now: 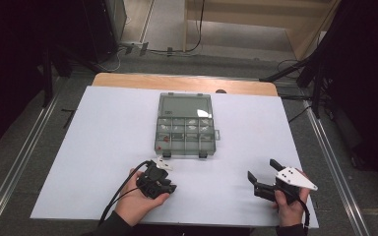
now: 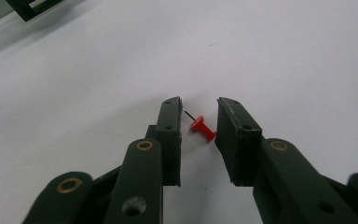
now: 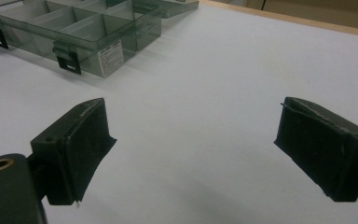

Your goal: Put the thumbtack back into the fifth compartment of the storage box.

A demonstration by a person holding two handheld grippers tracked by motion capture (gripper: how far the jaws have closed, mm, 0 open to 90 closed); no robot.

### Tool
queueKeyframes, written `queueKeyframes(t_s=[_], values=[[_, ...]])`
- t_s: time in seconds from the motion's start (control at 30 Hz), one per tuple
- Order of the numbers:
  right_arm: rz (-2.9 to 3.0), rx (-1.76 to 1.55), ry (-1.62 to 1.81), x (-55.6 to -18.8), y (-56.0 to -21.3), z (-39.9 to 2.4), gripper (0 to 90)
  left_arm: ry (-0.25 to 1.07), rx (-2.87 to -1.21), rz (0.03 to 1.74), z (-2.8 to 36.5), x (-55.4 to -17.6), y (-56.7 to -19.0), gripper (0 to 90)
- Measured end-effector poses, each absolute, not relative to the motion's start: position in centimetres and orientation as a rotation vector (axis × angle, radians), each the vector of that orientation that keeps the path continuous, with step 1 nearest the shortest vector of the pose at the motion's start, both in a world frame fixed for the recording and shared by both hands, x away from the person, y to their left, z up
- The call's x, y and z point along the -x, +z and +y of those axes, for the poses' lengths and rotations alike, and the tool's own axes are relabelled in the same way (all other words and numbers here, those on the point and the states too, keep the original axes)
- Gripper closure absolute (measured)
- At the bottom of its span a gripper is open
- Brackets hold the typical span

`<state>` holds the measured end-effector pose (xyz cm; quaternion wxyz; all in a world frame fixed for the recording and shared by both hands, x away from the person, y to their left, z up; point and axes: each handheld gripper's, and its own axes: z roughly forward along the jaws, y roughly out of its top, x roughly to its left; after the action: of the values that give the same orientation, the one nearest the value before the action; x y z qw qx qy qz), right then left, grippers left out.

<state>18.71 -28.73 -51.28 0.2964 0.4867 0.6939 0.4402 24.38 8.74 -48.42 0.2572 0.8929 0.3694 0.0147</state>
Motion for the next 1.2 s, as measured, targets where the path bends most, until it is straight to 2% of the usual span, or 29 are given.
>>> queueKeyframes(t_s=[0.4,1.2], values=[[1.847,-1.292,1.168,-18.7,-51.3,-28.8,10.1,0.048,-2.436,0.984,9.2,-24.6,-48.5,83.2],[1.850,-1.294,1.170,-18.7,-51.2,-28.7,10.1,0.048,-2.428,0.960,9.8,-25.7,-48.0,85.1]])
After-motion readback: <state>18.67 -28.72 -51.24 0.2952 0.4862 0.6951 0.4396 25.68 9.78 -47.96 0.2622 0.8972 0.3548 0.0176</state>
